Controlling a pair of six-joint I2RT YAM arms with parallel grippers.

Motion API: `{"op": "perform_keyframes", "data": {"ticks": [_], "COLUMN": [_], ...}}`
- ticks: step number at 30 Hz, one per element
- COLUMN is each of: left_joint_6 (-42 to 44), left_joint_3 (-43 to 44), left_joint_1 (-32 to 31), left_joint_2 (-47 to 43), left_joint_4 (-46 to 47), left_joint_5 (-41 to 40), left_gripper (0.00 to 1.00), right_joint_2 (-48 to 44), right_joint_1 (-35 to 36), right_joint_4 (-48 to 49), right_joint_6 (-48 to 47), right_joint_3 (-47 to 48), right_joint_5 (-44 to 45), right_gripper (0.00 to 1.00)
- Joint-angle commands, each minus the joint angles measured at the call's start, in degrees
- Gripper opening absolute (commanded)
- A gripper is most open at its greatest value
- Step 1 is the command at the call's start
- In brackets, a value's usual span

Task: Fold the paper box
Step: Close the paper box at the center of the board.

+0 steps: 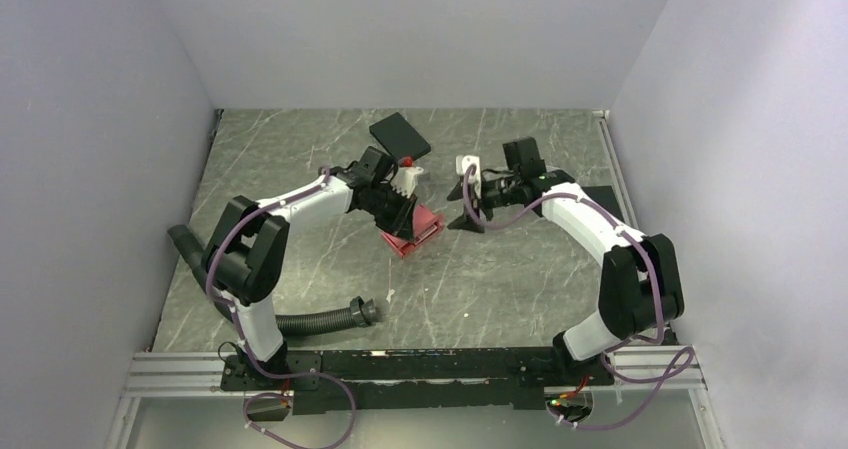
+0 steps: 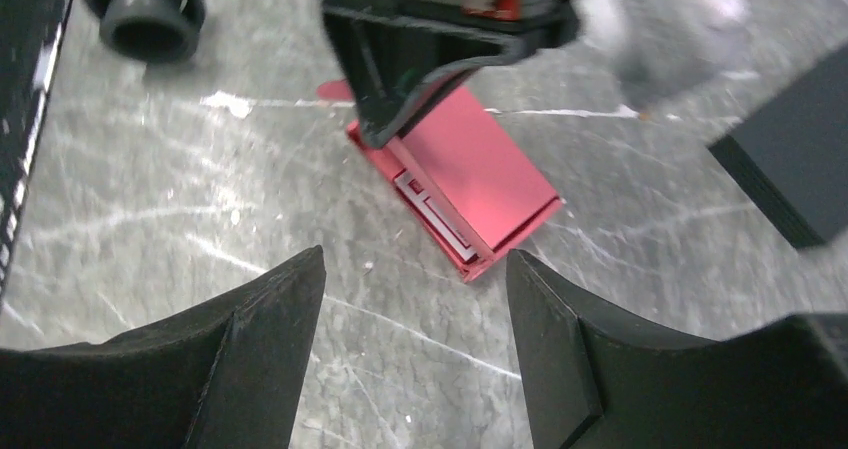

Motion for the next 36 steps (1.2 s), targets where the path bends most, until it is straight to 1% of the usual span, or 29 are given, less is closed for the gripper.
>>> {"op": "perform_keyframes", "data": {"ticks": [1, 3, 5, 9, 13, 17, 22, 29, 33, 35, 36], "left_joint_6": [3.3, 3.7, 4.1, 4.4, 4.6, 4.5, 4.5, 4.2, 4.1, 4.1, 4.0], "left_joint_3": [1.9, 2.2, 2.4, 2.6, 2.9, 2.4, 2.0, 1.5, 1.4, 1.4, 1.4], "left_joint_1": [-1.2, -1.7, -2.1, -2.7, -3.1, -3.3, -3.3, -3.4, -3.4, -3.4, -3.4], "left_joint_2": [0.8, 0.9, 1.0, 0.9, 1.2, 0.8, 0.5, 0.0, 0.1, 0.0, -0.1], "left_joint_4": [-3.3, -3.7, -4.1, -4.4, -4.9, -4.9, -4.8, -4.6, -4.6, -4.6, -4.6], "left_joint_5": [-0.9, -1.0, -1.3, -1.5, -1.8, -1.9, -1.7, -1.4, -1.3, -1.4, -1.4], "left_gripper": [0.20, 0.20, 0.21, 0.21, 0.22, 0.22, 0.23, 0.24, 0.24, 0.24, 0.24], "right_joint_2": [-1.1, -0.6, -0.5, 0.4, 3.3, 5.4, 7.0, 8.1, 8.7, 8.9, 9.0], "right_joint_1": [2.4, 3.3, 4.1, 5.9, 8.1, 10.3, 12.5, 14.8, 16.0, 16.6, 16.8], "right_joint_4": [-9.6, -11.2, -10.8, -8.5, -9.5, -8.5, -4.2, 2.4, 3.2, 3.2, 2.9], "right_joint_6": [-26.6, -30.4, -32.9, -33.3, -34.8, -35.5, -34.2, -32.4, -33.3, -34.1, -34.7], "right_joint_3": [-1.6, -1.5, -2.1, -1.9, 0.2, 0.7, 0.2, -1.3, -1.7, -2.0, -2.0], "right_joint_5": [-1.4, -0.3, 0.6, 2.8, 4.9, 8.1, 11.3, 17.2, 19.4, 20.0, 20.0], "right_gripper": [0.71, 0.72, 0.72, 0.72, 0.68, 0.62, 0.51, 0.41, 0.37, 0.33, 0.29]}}
